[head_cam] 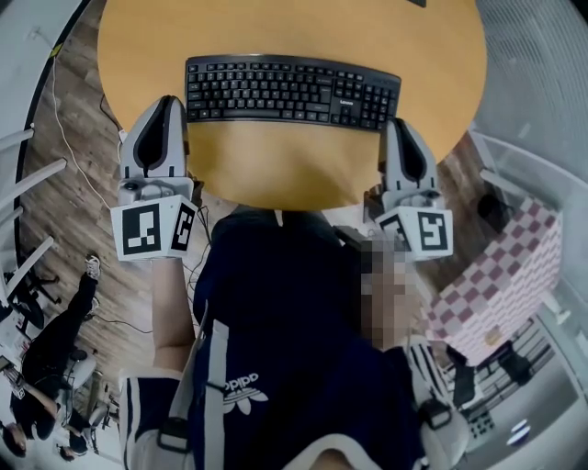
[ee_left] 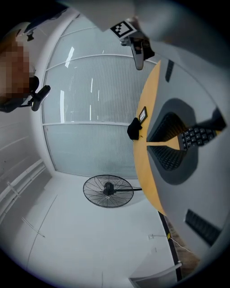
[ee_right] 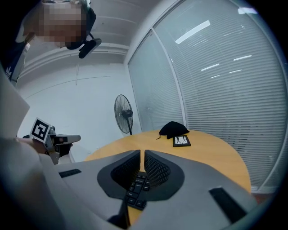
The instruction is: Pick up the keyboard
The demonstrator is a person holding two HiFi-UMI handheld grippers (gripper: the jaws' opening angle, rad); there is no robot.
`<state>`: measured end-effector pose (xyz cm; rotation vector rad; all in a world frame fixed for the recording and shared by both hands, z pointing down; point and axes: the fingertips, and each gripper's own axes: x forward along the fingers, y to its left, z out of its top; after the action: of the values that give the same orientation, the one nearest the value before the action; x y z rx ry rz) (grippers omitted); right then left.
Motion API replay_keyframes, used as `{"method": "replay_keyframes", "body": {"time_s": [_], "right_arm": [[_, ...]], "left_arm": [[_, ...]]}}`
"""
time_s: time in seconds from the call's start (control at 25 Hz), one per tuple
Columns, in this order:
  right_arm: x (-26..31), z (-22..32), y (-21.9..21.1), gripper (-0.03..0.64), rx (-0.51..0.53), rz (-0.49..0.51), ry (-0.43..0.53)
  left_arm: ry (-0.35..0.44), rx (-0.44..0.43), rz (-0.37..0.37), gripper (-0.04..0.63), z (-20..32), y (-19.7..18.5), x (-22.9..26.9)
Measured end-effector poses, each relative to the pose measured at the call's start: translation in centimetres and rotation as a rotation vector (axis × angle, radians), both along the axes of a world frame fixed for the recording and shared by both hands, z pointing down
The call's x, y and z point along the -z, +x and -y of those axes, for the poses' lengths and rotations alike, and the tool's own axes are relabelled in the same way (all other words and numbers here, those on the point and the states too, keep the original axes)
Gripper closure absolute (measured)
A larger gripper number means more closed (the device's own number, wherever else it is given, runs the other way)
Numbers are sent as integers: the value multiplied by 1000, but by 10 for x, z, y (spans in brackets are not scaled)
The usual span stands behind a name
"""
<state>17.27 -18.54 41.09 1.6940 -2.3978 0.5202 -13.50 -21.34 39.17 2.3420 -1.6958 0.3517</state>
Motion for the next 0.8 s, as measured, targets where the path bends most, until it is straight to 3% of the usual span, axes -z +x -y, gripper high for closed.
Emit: {"method": "replay_keyframes", "body": {"time_s": [0.12, 0.2, 0.6, 0.8], "right_arm": [[-8, 8, 6, 598, -2, 8, -17], [-15, 14, 8, 523, 9, 15, -38], [-48, 53, 33, 478, -25, 4, -134], [-77, 68, 50, 477, -66, 26, -182]], "left_arm": [[-12, 15, -11, 567, 12, -5, -6], [-30, 19, -23, 520, 20, -8, -12], [-210, 14, -50, 428, 52, -15, -74], [-295, 22, -64, 425, 70, -17, -106]]}}
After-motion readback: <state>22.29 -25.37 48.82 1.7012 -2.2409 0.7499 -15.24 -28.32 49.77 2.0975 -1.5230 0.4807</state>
